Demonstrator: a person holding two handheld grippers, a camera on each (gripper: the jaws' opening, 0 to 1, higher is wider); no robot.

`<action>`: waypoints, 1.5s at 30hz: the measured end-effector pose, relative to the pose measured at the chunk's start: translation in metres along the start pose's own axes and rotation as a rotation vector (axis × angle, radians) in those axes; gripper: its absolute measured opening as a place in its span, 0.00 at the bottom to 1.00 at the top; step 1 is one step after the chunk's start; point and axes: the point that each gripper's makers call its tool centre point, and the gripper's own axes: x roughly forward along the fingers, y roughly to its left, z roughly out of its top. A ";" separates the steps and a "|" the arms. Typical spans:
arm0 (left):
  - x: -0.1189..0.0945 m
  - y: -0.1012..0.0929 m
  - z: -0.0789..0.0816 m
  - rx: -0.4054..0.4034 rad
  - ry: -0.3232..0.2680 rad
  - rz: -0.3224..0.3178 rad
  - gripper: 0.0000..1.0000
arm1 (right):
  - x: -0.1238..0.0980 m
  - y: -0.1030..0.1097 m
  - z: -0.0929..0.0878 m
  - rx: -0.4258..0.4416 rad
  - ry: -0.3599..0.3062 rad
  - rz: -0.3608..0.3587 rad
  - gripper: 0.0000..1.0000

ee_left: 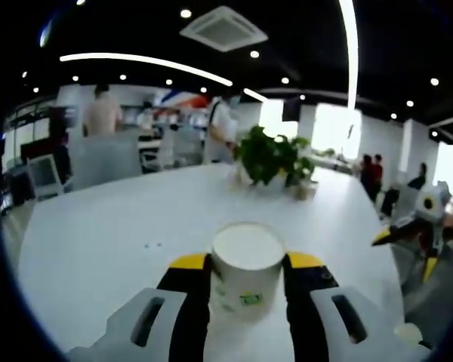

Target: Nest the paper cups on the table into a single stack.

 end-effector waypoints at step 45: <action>-0.022 -0.069 0.021 -0.074 -0.026 -0.120 0.36 | 0.004 0.019 0.044 -0.012 -0.111 0.007 0.90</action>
